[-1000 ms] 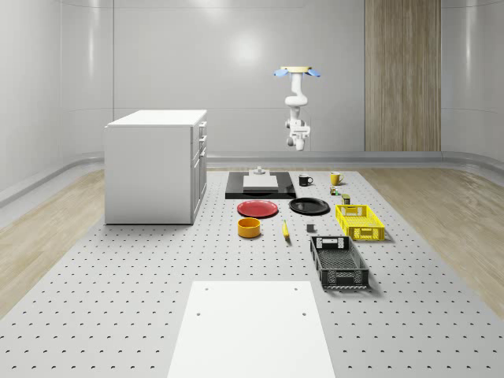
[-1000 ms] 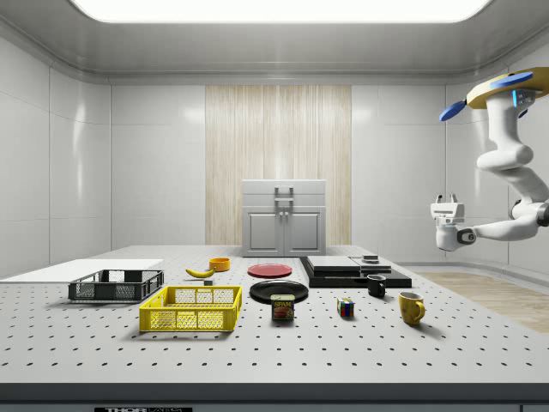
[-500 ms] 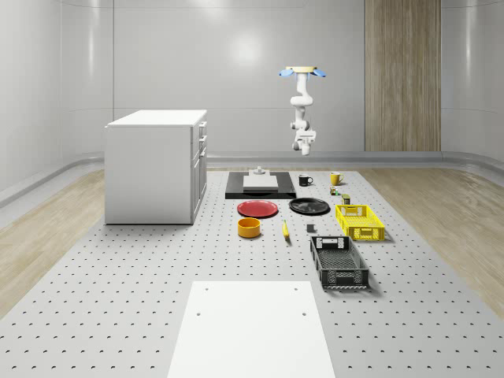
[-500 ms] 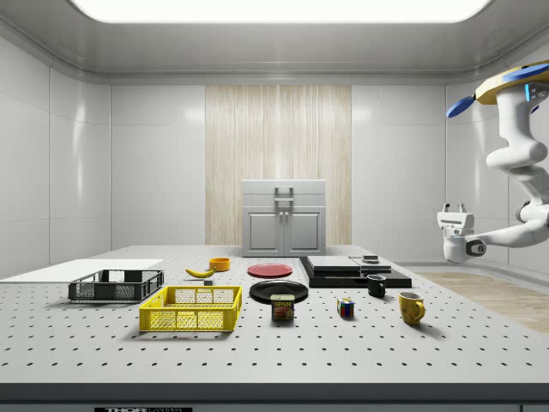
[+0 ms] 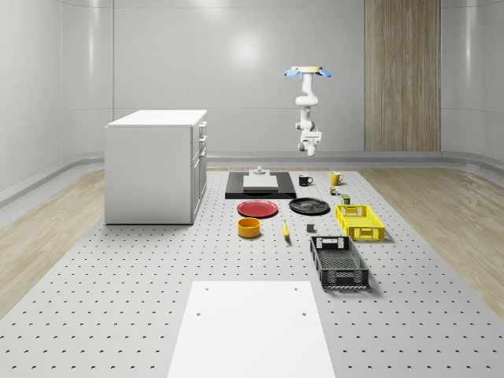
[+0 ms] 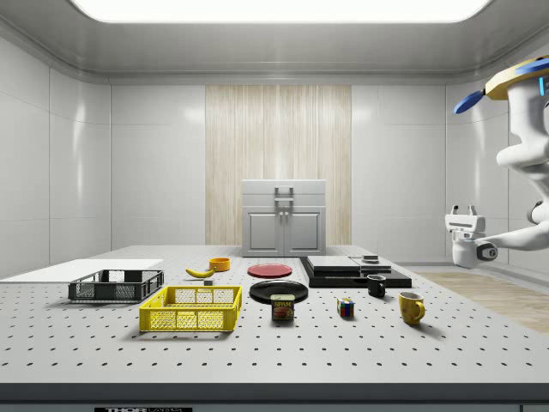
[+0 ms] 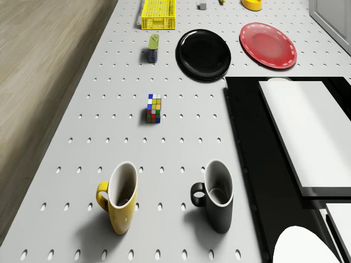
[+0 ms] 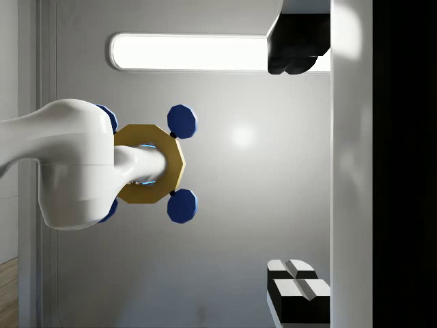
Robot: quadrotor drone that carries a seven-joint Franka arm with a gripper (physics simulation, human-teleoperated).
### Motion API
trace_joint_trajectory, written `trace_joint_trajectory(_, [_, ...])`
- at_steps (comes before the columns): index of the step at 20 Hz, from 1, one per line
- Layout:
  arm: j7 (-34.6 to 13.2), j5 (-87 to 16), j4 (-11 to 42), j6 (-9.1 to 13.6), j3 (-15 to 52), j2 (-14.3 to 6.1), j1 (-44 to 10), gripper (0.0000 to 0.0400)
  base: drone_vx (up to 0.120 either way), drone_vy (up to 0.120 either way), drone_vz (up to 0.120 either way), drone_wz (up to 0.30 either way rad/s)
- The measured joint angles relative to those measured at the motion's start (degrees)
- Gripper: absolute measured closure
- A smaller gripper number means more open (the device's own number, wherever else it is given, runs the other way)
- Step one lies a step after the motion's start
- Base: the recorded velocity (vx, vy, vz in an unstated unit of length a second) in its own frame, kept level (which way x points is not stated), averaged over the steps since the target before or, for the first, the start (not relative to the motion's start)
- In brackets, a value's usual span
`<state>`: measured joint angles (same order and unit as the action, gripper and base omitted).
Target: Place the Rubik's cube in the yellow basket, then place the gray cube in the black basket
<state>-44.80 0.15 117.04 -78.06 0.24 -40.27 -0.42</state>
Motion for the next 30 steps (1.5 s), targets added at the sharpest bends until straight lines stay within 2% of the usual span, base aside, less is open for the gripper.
trace_joint_trajectory(24, [-0.03,-0.63,0.54,-0.94,0.53,-0.65,-0.25,0.0,0.0,0.12,0.0,0.0])
trace_joint_trajectory(27, [-0.09,-1.07,0.63,-1.07,0.86,-0.74,-0.35,0.0,0.093,0.107,0.0,0.0])
trace_joint_trajectory(30, [-0.19,-1.82,0.74,-1.21,1.39,-0.84,-0.52,0.0,0.12,0.0,0.0,0.0])
